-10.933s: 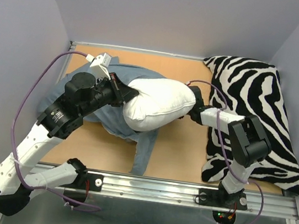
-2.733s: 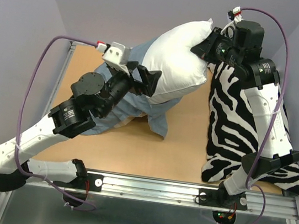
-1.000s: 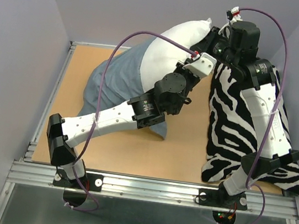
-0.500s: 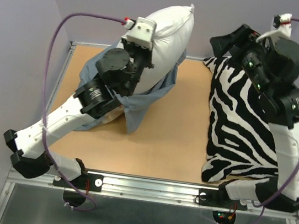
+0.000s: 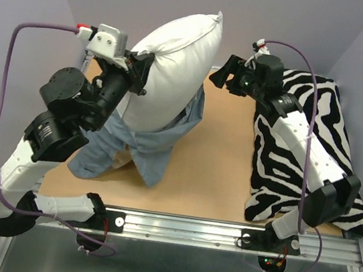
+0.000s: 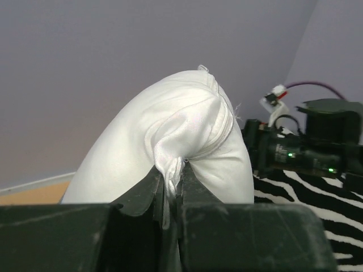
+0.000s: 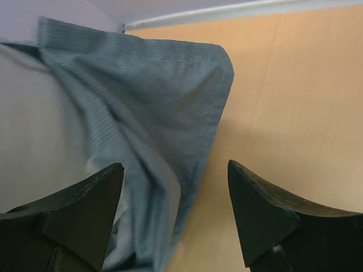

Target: Remove the pillowcase from the pillow

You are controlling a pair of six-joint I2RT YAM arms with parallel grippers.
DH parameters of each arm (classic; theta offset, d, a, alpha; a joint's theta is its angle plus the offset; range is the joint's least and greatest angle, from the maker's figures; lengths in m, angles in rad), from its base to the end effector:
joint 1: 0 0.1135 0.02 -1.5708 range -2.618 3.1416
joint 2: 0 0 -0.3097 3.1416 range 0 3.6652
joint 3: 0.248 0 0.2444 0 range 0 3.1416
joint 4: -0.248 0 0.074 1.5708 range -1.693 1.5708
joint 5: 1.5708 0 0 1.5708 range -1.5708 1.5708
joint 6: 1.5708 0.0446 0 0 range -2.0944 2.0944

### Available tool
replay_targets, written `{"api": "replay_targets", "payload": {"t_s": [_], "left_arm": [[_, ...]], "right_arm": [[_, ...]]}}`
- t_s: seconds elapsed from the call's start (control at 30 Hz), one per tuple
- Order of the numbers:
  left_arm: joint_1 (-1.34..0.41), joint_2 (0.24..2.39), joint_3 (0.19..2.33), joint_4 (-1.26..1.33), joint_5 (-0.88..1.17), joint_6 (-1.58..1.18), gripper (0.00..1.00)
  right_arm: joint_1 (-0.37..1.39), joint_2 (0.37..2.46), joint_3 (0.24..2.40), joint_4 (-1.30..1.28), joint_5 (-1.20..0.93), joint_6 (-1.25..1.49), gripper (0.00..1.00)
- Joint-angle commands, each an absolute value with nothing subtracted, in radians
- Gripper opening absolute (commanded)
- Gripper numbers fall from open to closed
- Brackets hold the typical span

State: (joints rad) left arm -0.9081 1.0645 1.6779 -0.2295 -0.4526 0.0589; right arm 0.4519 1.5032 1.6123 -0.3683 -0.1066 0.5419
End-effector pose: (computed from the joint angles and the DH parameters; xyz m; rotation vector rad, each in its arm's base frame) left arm 0.0983 -0.0943 0.6125 0.1910 1.2259 -0.4707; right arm 0.3060 0.1538 0.4776 0.0076 1.9030 0.7866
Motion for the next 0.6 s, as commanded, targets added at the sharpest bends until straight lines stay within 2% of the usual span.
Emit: {"api": "replay_targets", "payload": {"t_s": [0.0, 0.13, 0.37, 0.43, 0.57], "left_arm": [[-0.908, 0.959, 1.737, -0.178, -0.402, 0.005, 0.0], [-0.908, 0.899, 1.678, -0.204, -0.42, 0.003, 0.0], [-0.908, 0.848, 1.655, -0.253, -0.44, -0.032, 0.0], [-0.908, 0.835, 1.648, -0.256, -0.44, -0.04, 0.0], [-0.91, 0.819, 1.635, -0.278, -0.437, -0.052, 0.0]], "right_arm": [[0.445, 1.523, 1.592, -0.174, -0.264, 0.52, 0.79], [0.445, 1.551, 1.513, -0.033, -0.4, 0.574, 0.82], [0.445, 1.517, 1.399, 0.081, -0.377, 0.644, 0.81], [0.445, 1.502, 1.393, 0.118, -0.376, 0.656, 0.84], [0.443, 1.535, 1.402, 0.262, -0.549, 0.721, 0.87]]}}
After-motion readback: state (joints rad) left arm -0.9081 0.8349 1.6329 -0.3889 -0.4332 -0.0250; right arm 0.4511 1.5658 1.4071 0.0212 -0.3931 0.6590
